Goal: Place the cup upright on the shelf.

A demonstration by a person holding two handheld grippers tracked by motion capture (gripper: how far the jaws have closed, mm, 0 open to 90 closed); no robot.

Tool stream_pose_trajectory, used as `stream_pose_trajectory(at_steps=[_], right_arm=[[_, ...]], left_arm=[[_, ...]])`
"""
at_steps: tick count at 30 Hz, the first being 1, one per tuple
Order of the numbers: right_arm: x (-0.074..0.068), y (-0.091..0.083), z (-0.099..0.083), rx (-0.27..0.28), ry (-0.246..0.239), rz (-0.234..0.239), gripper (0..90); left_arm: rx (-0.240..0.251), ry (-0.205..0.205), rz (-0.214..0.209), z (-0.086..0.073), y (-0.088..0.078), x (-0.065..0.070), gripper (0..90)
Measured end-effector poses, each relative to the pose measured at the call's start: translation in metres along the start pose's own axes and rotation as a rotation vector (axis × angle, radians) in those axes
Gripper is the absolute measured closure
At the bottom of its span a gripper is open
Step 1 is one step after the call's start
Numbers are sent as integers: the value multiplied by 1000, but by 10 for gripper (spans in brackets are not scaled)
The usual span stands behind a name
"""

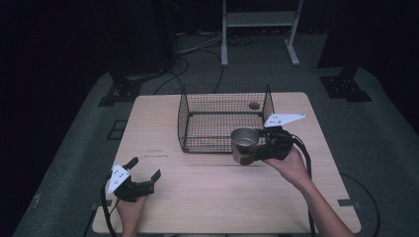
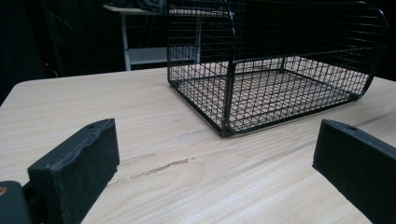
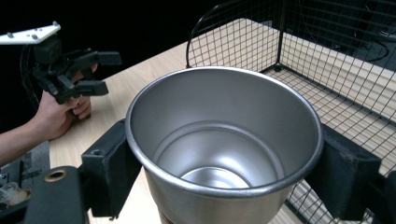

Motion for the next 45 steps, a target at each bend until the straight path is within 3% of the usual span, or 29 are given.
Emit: stream_pose_trajectory(at_steps=[26,45], right_arm=[[32,23,45,-46,-33,-40,179],[59,59,64,-87,-28,-56,179]], left_arm=[[-3,-3,1,0,0,0,0],[-7,1,-3,0,1,0,0]])
Point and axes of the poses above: each handheld gripper's, and its own axes: y roughly forward along the jaws, z roughly out of its top, x roughly to its right, the point moved 8 cm from there along y, roughly forward along the jaws, and after that the axes turned 9 degrees about -y, right-handed, at the moved point
